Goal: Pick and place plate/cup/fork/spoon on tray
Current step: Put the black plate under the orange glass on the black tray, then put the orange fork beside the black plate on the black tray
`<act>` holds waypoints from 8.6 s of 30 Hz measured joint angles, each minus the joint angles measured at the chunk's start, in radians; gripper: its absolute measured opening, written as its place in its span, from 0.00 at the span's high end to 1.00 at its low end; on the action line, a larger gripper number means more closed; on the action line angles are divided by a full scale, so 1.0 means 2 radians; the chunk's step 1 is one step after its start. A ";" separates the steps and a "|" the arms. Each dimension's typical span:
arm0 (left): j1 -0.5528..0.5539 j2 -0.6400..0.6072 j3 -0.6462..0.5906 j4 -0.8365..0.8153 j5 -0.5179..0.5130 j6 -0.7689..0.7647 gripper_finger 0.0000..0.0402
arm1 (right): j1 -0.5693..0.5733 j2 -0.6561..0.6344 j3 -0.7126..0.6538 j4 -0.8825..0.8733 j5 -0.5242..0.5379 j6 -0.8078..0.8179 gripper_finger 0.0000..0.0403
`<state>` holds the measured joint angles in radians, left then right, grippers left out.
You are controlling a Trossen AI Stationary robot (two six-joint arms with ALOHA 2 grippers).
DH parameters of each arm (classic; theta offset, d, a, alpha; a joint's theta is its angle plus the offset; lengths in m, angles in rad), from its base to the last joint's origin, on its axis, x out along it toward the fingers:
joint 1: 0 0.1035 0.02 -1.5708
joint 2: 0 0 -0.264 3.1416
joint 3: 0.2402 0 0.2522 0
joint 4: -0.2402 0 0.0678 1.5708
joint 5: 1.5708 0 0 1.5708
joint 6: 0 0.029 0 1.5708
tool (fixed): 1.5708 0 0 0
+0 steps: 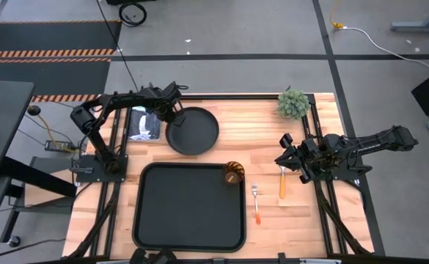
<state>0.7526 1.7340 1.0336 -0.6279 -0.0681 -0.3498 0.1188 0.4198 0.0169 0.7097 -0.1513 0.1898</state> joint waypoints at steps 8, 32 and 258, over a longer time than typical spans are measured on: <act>0.000 -0.004 0.007 0.003 -0.004 -0.018 0.98 | 0.000 0.000 0.000 0.000 0.000 -0.001 0.90; -0.068 -0.012 0.220 -0.353 0.059 0.131 0.98 | 0.000 0.000 0.000 0.004 -0.015 0.000 0.90; -0.761 -0.069 0.039 0.144 -0.377 -0.066 0.54 | 0.259 0.734 0.670 -0.445 0.493 0.365 0.97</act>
<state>-0.7689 1.5966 1.1122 -0.3391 -0.8218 -0.4813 0.6377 1.8882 1.3560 -0.1796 0.8342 0.9190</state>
